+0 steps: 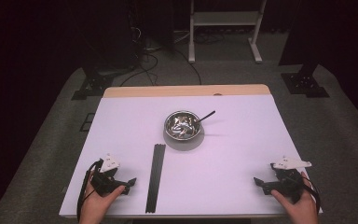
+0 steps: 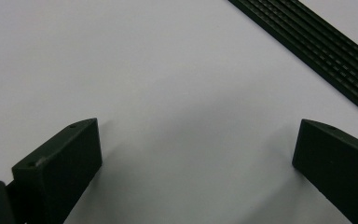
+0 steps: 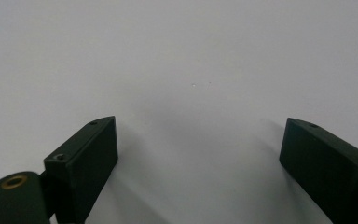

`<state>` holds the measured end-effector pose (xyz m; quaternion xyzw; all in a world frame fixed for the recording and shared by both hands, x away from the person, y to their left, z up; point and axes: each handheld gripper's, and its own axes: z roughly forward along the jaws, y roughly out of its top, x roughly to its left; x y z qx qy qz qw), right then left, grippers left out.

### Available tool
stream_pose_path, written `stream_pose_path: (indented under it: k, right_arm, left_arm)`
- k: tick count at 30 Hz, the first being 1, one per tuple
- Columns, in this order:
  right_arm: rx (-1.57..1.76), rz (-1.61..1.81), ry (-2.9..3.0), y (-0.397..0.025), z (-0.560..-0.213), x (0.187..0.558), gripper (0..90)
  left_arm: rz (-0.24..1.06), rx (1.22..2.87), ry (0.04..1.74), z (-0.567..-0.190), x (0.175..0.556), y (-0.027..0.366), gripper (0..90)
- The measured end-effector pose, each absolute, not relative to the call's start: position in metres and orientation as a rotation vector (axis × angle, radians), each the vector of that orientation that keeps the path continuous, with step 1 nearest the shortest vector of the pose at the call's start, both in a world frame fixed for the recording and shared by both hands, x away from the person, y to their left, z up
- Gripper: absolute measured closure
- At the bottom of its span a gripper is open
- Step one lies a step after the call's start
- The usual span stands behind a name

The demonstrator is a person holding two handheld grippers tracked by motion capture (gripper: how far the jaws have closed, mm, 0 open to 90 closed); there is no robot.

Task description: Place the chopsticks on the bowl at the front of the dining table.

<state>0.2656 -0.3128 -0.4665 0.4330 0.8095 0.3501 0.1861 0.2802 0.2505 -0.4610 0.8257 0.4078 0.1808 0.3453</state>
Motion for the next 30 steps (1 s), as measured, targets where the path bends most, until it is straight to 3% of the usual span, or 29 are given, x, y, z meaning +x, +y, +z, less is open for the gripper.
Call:
stream_pose_path:
  k: [30]
  right_arm:
    - [1.216,0.986,2.279,-0.313,-0.467,0.265,10.0]
  left_arm:
    - [0.443,2.138,1.05,-0.445,0.303,0.238,0.0]
